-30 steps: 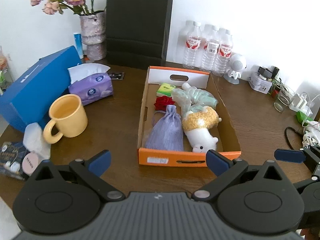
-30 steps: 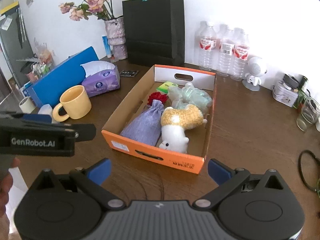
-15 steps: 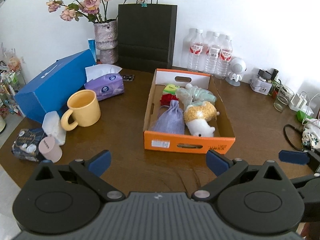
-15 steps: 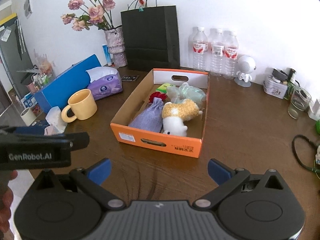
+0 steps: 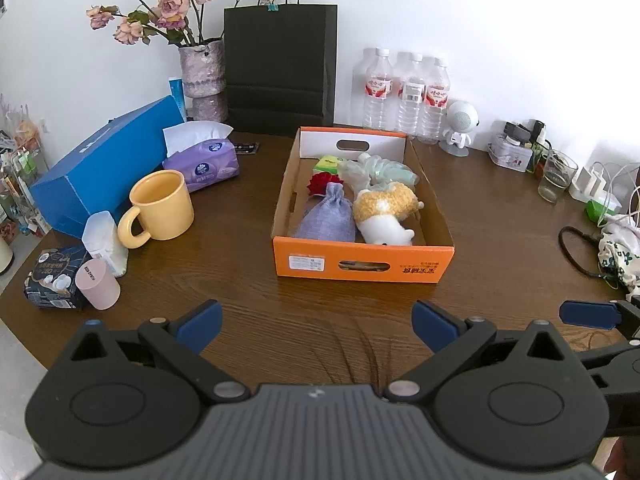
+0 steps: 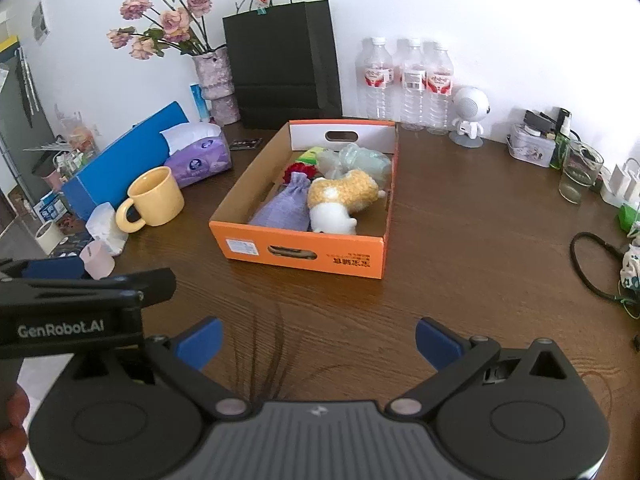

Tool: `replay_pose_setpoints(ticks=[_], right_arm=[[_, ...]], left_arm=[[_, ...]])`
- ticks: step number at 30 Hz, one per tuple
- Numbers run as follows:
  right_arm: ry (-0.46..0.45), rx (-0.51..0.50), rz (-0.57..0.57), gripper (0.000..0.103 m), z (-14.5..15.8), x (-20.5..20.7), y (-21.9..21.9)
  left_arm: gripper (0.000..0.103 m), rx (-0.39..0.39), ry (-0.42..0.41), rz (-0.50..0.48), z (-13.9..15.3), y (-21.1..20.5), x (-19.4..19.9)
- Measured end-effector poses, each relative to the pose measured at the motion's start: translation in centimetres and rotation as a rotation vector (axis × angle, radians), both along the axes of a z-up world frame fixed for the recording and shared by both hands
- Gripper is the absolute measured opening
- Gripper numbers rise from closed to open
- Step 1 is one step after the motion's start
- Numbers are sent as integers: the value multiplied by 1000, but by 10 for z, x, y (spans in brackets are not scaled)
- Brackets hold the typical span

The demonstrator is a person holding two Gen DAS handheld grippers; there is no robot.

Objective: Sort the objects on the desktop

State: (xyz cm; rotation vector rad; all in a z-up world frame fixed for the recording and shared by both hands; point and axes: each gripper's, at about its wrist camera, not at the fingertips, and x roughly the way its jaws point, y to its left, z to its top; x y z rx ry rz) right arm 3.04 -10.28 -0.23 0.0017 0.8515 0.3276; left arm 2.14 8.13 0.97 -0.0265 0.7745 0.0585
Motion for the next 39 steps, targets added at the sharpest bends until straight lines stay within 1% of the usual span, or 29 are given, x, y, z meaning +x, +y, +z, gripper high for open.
replay_pose_setpoints(ticks=[15,39], right_arm=[[4,3,-57,103,0,11,-8],[1,-7,-78,103,-2,20,-12]], left_arm=[[103,6,-5,-47,2,-5,15],[103,-1,4,-34,1,-4,24]])
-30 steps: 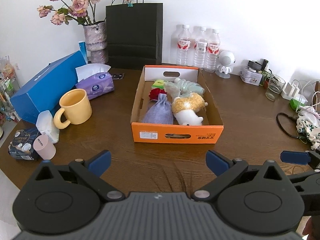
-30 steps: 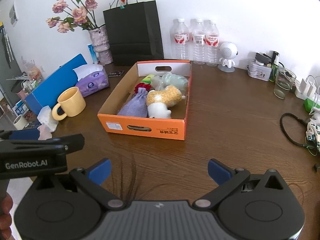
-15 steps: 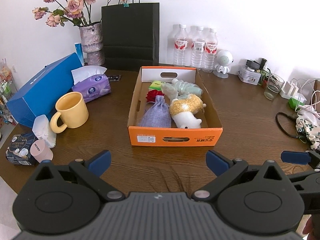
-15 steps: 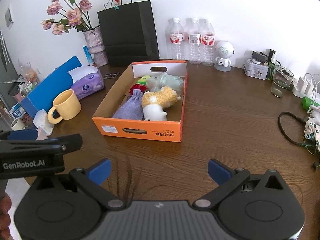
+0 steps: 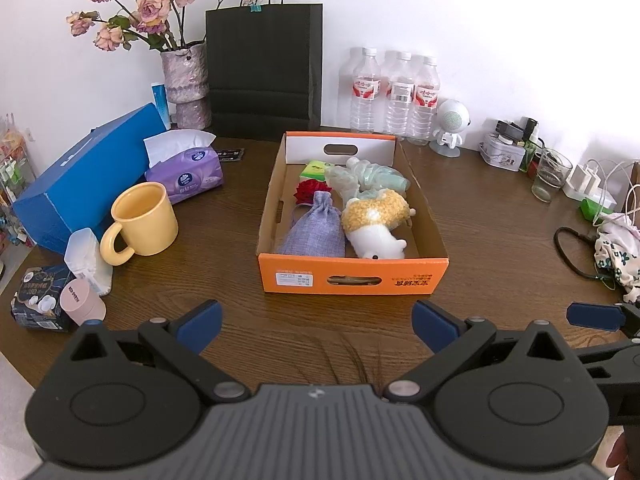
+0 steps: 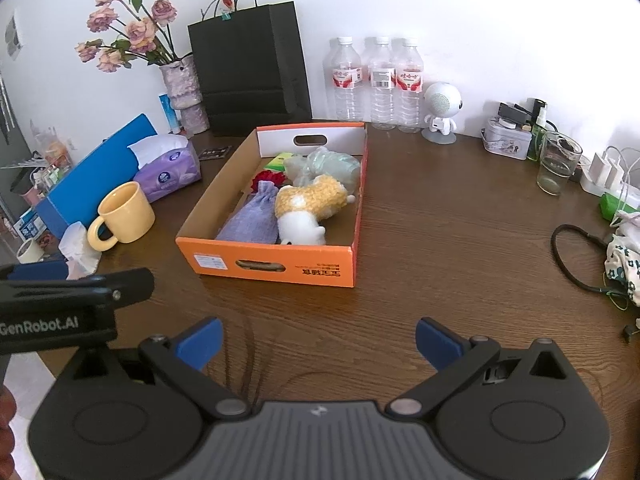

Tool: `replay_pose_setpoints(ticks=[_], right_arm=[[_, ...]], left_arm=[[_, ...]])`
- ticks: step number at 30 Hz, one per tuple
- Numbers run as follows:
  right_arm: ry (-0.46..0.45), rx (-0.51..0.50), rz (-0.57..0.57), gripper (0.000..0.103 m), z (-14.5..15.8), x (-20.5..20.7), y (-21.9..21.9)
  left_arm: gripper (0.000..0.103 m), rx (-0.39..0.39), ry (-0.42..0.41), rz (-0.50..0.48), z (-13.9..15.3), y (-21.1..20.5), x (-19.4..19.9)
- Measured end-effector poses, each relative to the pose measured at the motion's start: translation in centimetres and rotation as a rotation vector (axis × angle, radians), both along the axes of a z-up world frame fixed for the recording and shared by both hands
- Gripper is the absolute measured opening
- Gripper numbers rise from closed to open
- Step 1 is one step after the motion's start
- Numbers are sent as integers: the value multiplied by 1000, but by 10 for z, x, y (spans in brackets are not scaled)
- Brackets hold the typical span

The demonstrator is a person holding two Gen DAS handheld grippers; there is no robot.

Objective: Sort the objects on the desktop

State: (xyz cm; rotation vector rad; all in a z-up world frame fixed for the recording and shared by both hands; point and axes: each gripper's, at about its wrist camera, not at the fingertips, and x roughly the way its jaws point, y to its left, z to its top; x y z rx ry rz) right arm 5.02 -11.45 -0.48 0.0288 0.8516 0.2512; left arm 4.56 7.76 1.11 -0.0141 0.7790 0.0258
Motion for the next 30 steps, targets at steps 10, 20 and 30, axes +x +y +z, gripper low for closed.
replay_pose_setpoints(ticks=[10,20,30], right_arm=[[-4,-5,-6,103,0,1,-2],[-3,-6,-4,103,-1,2,-2],[-3,-10,-3,103,-1,2,-1]], left_arm=[[103,-5,9,11,-3,2,2],[103,-5,11,9,-3,2,3],[103,-4,16,7,-5,1,3]])
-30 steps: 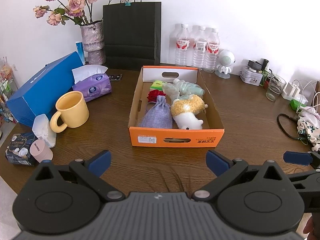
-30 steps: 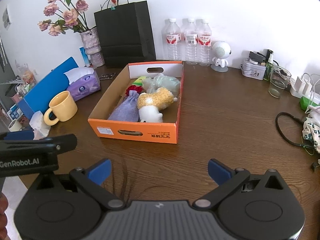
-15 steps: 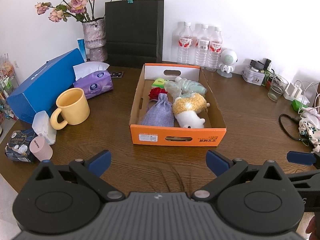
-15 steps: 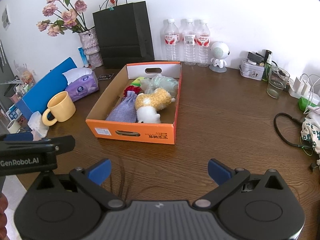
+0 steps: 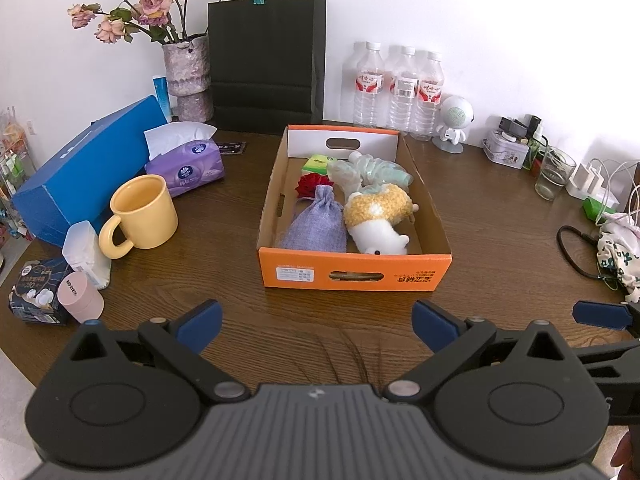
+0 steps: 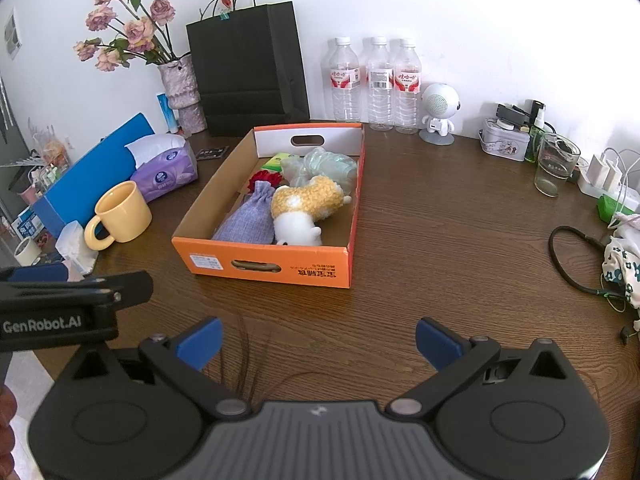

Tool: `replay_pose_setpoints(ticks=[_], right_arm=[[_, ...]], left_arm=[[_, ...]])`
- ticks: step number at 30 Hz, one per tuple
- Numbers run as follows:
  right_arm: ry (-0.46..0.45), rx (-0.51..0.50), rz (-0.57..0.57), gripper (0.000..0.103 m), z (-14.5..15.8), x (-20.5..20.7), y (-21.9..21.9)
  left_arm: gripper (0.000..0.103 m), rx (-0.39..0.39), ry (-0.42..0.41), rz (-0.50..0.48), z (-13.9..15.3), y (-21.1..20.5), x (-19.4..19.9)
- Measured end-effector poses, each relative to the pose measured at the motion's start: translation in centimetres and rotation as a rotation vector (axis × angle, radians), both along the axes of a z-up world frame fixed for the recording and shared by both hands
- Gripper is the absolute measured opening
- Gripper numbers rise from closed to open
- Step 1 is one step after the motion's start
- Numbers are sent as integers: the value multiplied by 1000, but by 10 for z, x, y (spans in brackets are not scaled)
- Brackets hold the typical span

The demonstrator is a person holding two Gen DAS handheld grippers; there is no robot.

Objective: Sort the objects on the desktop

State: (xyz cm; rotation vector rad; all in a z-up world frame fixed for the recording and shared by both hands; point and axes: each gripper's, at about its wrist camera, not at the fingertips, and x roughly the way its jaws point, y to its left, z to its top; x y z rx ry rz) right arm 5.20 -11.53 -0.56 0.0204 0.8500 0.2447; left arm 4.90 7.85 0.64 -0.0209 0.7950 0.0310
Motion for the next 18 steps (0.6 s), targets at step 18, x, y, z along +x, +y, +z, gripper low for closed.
replay_pose_setpoints(ticks=[18], right_arm=[[-5,-8,-2,103,1,0,1]], left_arm=[[103,-5,-4,-8,0,1,1]])
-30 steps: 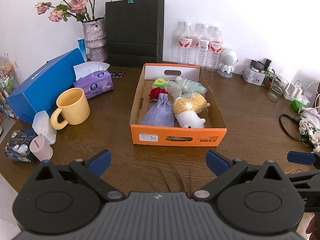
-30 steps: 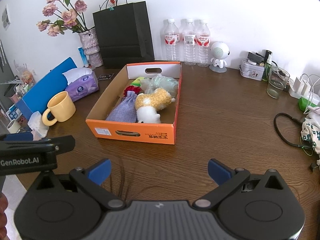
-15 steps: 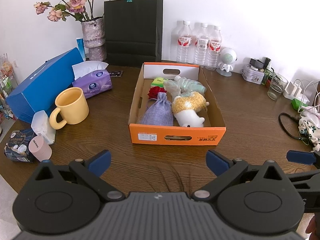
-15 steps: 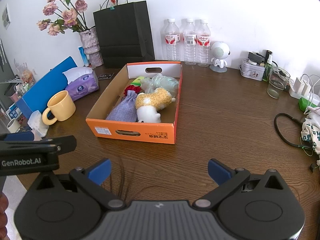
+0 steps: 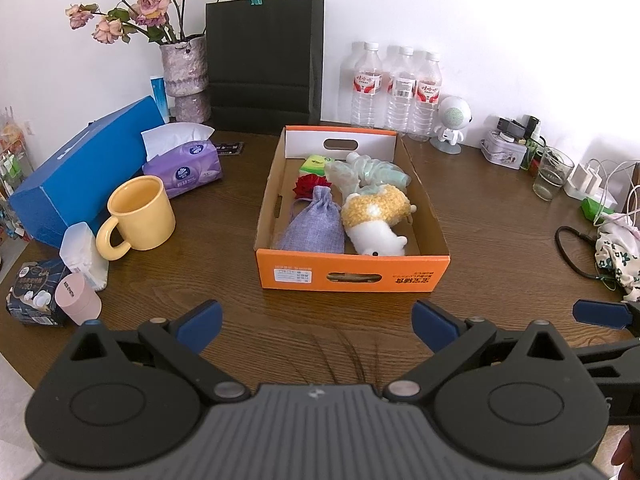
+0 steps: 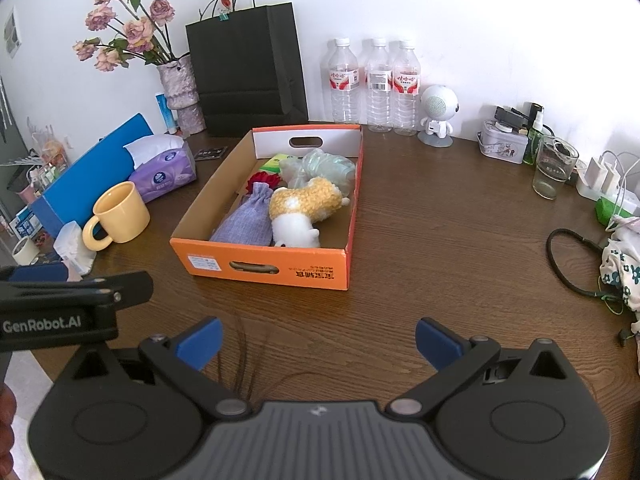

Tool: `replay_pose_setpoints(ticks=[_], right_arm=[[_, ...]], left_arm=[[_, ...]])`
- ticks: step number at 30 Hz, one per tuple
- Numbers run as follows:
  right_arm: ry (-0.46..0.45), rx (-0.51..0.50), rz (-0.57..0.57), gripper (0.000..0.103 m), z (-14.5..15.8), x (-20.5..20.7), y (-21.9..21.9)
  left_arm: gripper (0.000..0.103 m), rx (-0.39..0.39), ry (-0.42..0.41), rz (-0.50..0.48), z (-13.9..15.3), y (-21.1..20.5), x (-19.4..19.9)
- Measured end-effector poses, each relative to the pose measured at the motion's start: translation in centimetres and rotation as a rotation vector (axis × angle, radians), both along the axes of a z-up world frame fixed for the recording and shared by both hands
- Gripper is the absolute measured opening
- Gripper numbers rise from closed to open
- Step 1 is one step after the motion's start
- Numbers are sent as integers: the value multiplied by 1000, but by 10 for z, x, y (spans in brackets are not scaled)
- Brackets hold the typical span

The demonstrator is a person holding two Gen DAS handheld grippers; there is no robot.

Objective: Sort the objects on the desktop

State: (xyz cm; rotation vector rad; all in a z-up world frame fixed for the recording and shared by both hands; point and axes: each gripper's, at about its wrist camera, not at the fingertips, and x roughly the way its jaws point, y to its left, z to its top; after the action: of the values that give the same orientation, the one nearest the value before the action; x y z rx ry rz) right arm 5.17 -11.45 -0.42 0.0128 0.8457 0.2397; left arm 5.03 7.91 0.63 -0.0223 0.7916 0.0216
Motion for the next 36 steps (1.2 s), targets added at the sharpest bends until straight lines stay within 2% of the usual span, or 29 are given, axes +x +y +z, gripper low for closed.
replay_pose_setpoints(ticks=[36], right_arm=[[-3,-5,2,103,1,-1,2]], left_arm=[[103,-6,2,-3,0,1,-1]])
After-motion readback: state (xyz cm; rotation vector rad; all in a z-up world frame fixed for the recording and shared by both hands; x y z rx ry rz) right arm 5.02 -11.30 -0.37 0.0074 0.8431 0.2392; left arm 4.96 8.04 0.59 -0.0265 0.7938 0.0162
